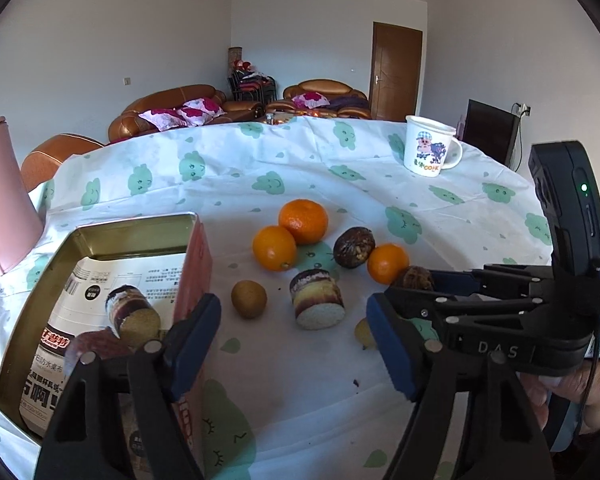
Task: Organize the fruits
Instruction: 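Grasp a dark brown mangosteen with the right tool while the left tool grasps another cake roll, then carry the cake roll with the left tool while the right tool carries the mangosteen to the tin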
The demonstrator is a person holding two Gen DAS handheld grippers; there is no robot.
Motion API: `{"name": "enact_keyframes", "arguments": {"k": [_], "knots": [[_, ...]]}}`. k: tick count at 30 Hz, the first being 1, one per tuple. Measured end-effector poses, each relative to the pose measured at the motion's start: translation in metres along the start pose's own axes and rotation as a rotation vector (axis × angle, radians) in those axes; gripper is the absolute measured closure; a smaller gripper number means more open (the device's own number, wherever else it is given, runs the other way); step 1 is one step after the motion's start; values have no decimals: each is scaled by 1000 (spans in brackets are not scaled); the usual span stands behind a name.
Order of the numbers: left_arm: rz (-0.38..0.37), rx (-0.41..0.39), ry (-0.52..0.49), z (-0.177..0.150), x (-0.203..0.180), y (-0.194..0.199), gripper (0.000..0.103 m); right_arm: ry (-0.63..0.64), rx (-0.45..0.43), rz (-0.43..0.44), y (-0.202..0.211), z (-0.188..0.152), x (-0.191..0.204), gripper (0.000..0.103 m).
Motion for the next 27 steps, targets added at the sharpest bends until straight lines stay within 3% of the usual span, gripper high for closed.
{"name": "enact_keyframes", "arguments": {"k": [3, 10, 12, 27], "knots": [[-44, 53, -6, 1, -6, -11, 50, -19, -33, 12, 6, 0, -3, 59], [-76, 141, -8, 8, -10, -36, 55, -45, -77, 23, 15, 1, -7, 59], [-78, 164, 0, 7, -9, -41, 67, -45, -75, 27, 14, 1, -8, 59], [-84, 6, 8, 13, -5, -12, 68, -8, -186, 43, 33, 0, -3, 59]]}}
Point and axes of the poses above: each gripper's, at about its wrist camera, not at the fingertips, and y roughly against the way its jaws point, x to its left, z to its top, the point moved 2 cm from there along -y, roughly the way its jaws point, and after that the axes turned 2 degrees about z, right-handed, at the moved point
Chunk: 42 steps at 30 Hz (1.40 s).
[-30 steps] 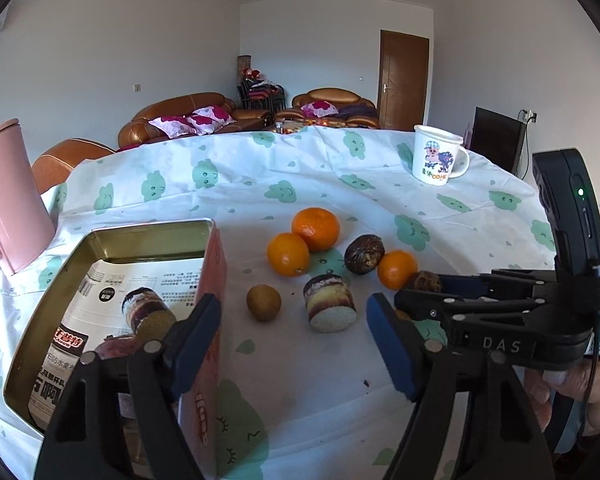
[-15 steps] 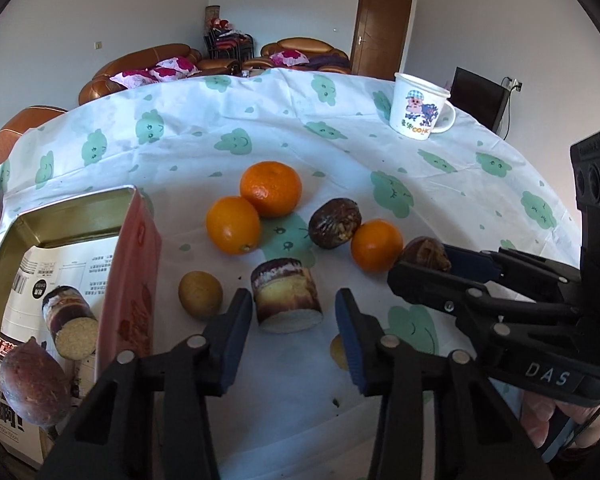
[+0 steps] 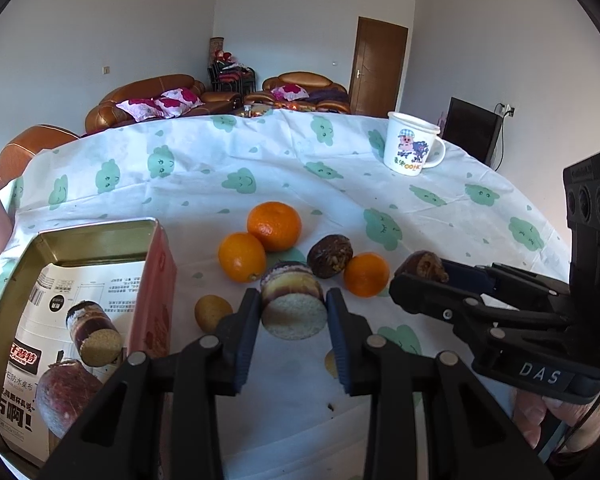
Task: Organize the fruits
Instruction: 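Carry the cake roll with the left tool while the right tool carries the mangosteen to the tin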
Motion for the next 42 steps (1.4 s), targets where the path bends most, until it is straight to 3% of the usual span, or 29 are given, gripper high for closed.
{"name": "enact_keyframes", "arguments": {"k": [15, 42], "knots": [[39, -186, 24, -1, 6, 35, 68, 49, -105, 28, 18, -1, 9, 59], [91, -323, 7, -6, 1, 61, 68, 101, -209, 50, 36, -5, 17, 59]]}}
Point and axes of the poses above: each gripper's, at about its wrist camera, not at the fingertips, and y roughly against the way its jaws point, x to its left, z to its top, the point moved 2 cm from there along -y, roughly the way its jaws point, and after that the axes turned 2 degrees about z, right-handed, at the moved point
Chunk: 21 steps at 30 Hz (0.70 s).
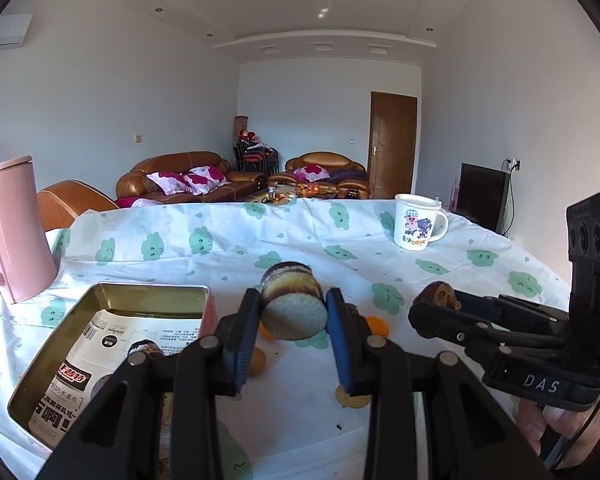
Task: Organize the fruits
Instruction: 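Carry the cake roll with the left tool while the right tool carries the mangosteen to the tin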
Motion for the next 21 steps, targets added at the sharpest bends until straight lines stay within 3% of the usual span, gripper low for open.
{"name": "enact_keyframes", "arguments": {"k": [9, 21], "knots": [[23, -60, 4, -1, 1, 12, 68, 34, -65, -11, 13, 0, 6, 59], [42, -49, 29, 0, 12, 21, 68, 64, -37, 8, 5, 17, 28, 59]]}}
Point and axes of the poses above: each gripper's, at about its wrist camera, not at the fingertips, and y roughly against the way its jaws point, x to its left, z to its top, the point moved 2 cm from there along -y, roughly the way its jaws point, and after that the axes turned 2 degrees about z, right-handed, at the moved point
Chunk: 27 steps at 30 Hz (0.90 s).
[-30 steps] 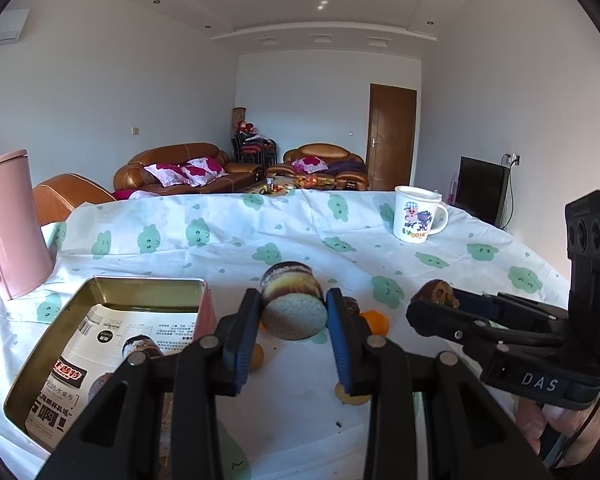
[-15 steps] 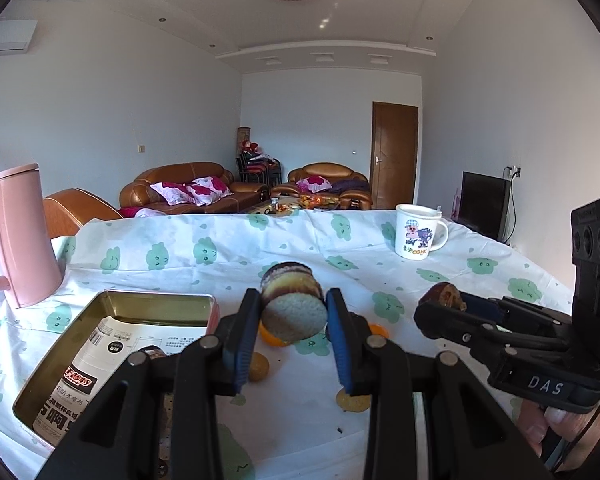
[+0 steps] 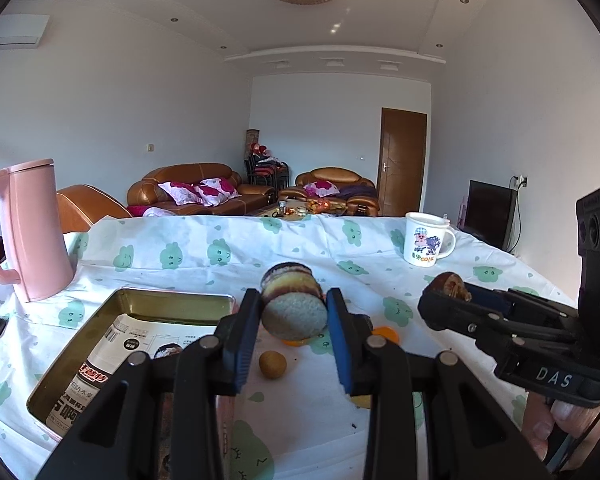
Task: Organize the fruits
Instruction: 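Carry the cake roll with the left tool while the right tool carries the mangosteen to the tin, then open the left tool over the tin while the right tool releases the mangosteen there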
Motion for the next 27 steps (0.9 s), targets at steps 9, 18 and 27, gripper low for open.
{"name": "enact_keyframes", "arguments": {"k": [9, 18, 27], "knots": [[156, 39, 54, 6, 63, 6, 68, 77, 96, 119, -47, 40, 58, 59], [255, 125, 153, -10, 138, 3, 68, 171, 246, 148, -129, 28, 115, 59], [216, 189, 139, -15, 145, -11, 68, 186, 353, 97, -175, 7, 122, 59]]}}
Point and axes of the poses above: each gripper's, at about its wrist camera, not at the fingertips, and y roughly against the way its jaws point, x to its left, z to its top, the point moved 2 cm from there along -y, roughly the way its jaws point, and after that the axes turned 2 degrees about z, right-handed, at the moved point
